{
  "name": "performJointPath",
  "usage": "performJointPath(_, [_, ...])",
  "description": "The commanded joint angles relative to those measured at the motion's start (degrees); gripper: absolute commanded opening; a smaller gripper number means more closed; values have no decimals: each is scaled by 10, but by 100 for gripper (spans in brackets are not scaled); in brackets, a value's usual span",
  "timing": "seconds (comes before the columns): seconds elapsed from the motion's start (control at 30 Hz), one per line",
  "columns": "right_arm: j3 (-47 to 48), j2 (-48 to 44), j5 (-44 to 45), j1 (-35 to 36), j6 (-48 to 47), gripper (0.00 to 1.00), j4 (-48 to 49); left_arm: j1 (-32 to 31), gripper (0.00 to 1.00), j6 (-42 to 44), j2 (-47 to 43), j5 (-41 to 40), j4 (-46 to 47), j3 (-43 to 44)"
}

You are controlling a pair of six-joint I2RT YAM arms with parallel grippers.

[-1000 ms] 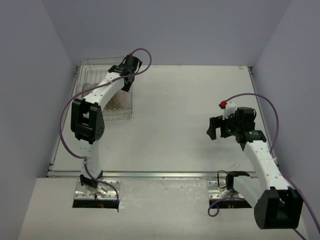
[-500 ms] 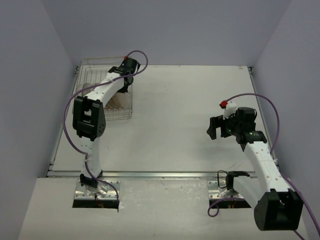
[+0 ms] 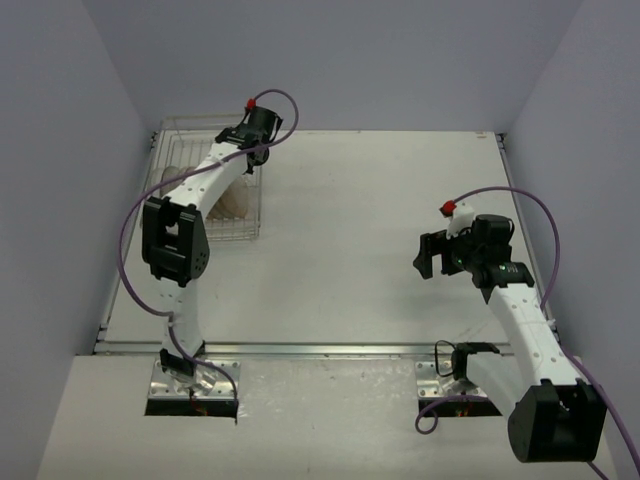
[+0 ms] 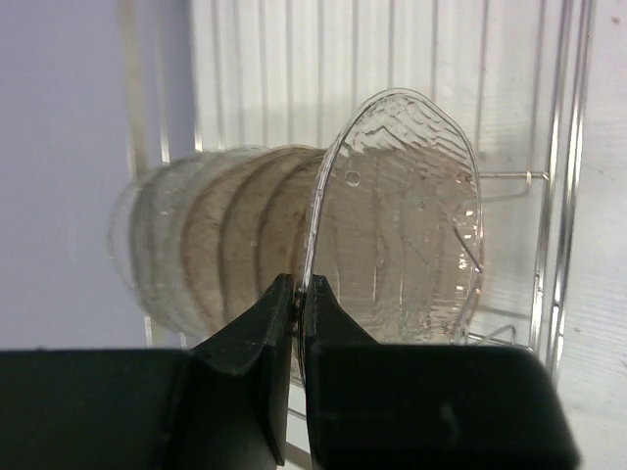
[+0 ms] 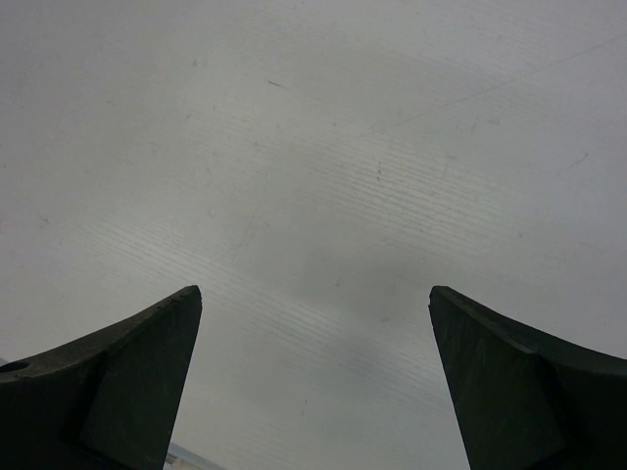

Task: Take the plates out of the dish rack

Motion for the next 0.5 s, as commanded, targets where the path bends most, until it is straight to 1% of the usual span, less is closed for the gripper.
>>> performJointPath(0.0, [22, 2, -13, 0, 10, 99, 9, -13, 0, 80, -82, -120, 79, -16])
performJointPath(0.2, [36, 8, -14, 0, 11, 99, 2, -26, 0, 166, -134, -186, 188, -51])
performJointPath(0.27, [43, 12, -16, 0, 11, 99, -2, -28, 0, 184, -149, -191, 219, -57])
performJointPath(0.3, [50, 14, -18, 0, 11, 99, -5, -28, 0, 174, -154, -181, 218, -52])
performJointPath(0.37, [66, 18, -27, 0, 32, 99, -12, -29, 0, 124, -171, -131, 181, -30])
performJointPath(0.43, [89, 23, -43, 0, 50, 99, -17, -29, 0, 54, -199, -41, 122, -17])
performJointPath(0.47, [104, 24, -49, 0, 65, 99, -17, -29, 0, 30, -215, 5, 102, -25])
